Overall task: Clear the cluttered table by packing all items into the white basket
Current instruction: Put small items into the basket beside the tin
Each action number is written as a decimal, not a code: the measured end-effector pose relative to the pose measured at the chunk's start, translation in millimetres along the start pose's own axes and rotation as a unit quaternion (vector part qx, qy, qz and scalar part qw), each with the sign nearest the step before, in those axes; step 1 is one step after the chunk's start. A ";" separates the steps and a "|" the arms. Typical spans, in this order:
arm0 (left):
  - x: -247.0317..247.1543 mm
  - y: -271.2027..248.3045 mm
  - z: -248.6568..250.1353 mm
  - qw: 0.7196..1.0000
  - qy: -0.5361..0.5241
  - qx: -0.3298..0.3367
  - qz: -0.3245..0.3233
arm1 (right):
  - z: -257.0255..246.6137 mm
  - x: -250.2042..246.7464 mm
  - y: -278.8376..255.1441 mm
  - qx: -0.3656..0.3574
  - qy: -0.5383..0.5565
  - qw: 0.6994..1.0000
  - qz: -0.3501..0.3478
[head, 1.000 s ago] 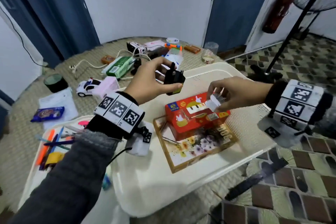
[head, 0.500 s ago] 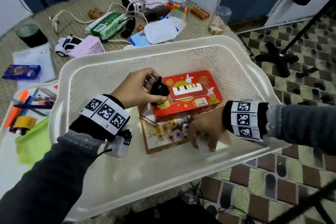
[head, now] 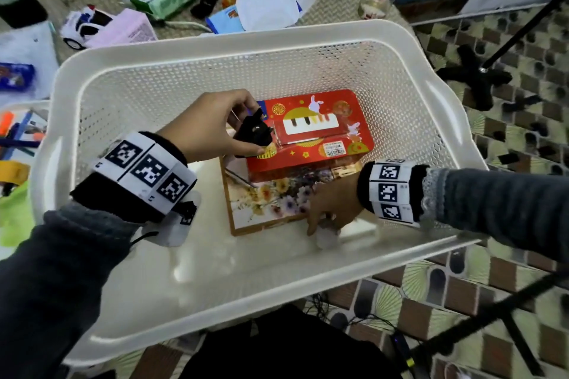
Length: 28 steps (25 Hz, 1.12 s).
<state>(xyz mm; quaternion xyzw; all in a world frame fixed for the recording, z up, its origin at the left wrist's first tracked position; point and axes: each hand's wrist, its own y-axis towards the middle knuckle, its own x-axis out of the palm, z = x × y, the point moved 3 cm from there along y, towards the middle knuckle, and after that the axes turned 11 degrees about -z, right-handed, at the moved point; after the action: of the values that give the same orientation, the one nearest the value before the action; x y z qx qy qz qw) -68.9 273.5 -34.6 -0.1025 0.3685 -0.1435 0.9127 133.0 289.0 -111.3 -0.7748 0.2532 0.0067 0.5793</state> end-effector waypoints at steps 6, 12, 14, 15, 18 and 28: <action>1.2 -0.4 1.4 1.000 0.025 -0.001 -0.014 | -1.3 5.0 6.3 0.010 -0.033 0.999 0.007; 0.9 -0.9 -2.2 0.998 0.060 0.017 -0.030 | -10.8 2.7 9.4 0.028 -0.108 0.994 -0.006; 1.4 -0.8 -2.9 0.997 0.066 0.027 -0.035 | -8.2 0.9 8.2 0.023 -0.101 0.995 -0.003; 1.6 -0.9 -2.7 0.997 0.064 0.030 -0.036 | -5.9 -0.2 7.5 0.019 -0.087 0.996 0.004; 0.6 -1.0 -2.3 0.997 0.058 0.042 -0.034 | -4.4 -3.5 6.5 0.000 -0.057 0.998 0.039; 1.6 1.7 -4.9 0.996 0.066 0.033 -0.040 | -1.8 19.2 14.6 0.118 -0.159 0.976 -0.091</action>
<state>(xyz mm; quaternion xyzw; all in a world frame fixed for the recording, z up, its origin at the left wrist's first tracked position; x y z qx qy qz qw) -70.9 274.2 -39.6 -0.0773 0.4190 -0.1981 0.8827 143.3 277.1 -129.6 -0.7099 0.0857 0.0472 0.6975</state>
